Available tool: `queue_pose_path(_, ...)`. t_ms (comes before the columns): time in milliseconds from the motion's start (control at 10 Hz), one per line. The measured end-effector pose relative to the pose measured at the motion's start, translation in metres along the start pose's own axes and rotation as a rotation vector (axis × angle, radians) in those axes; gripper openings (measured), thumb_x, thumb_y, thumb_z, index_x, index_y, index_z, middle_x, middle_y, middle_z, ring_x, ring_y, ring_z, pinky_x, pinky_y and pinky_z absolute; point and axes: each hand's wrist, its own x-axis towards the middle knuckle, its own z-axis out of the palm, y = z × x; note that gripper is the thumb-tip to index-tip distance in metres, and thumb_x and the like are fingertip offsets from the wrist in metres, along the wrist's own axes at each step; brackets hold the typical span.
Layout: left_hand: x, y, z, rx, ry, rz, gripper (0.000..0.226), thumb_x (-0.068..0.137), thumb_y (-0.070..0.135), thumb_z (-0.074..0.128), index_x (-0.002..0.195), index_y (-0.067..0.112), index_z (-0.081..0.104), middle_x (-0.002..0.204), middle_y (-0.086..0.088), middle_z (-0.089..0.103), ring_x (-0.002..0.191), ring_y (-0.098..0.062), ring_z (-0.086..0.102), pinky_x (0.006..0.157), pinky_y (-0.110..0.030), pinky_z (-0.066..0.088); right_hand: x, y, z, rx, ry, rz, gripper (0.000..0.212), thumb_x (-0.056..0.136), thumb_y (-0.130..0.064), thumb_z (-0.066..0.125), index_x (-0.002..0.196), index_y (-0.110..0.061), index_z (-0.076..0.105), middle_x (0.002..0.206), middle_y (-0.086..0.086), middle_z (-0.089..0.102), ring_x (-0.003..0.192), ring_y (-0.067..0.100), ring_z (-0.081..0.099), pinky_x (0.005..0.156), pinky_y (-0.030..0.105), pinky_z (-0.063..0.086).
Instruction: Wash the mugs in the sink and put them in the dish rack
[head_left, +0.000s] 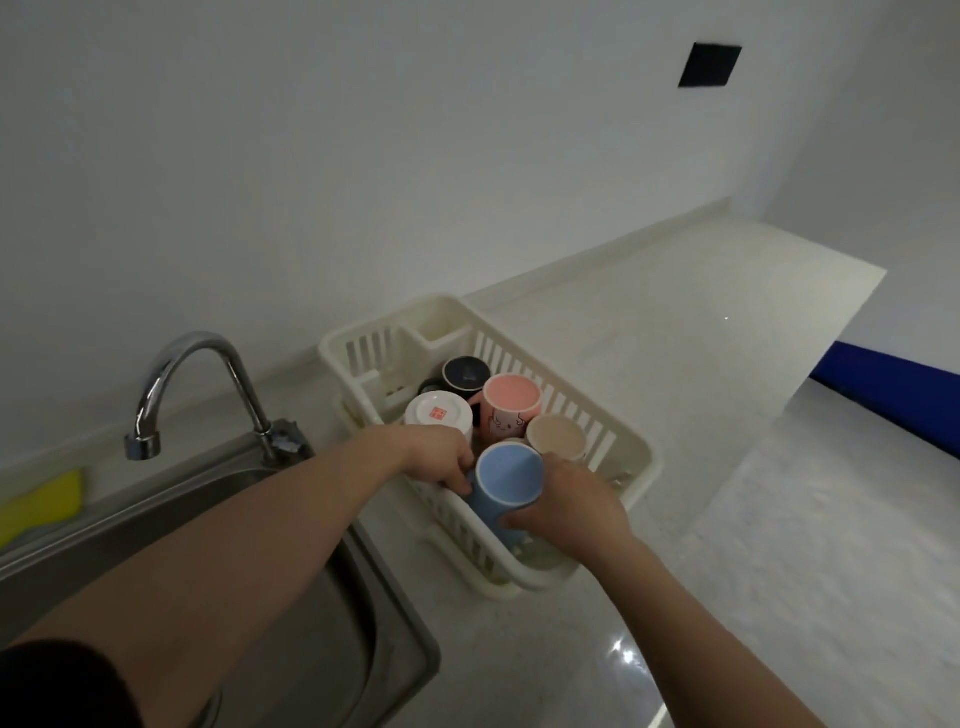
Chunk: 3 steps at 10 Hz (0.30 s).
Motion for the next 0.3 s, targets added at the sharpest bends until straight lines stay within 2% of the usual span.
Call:
queue_pose_path(200, -0.008, 0.002, 0.002, 0.030, 0.031, -0.001, 0.018, 0.091, 0.028, 0.063, 0.089, 0.010, 0.065, 0.081, -0.002, 0.057, 0.080, -0.020, 0.053, 0.071, -0.030, 0.039, 0.000, -0.003, 0.000, -0.037, -0.037, 0.029, 0.081, 0.063, -0.065, 0.074, 0.127, -0.025, 0.045, 0.116, -0.003, 0.062, 0.100, 0.018, 0.061, 0.078, 0.032, 0.051)
queue_pose_path(300, -0.018, 0.001, 0.004, 0.029, 0.136, 0.028, 0.023, 0.091, 0.035, 0.060, 0.094, 0.014, 0.068, 0.089, -0.002, 0.064, 0.088, -0.020, 0.059, 0.073, -0.032, 0.045, -0.001, 0.000, -0.011, 0.026, -0.025, 0.009, 0.074, 0.066, -0.061, 0.075, 0.125, -0.026, 0.048, 0.115, -0.003, 0.064, 0.098, 0.016, 0.061, 0.078, 0.031, 0.050)
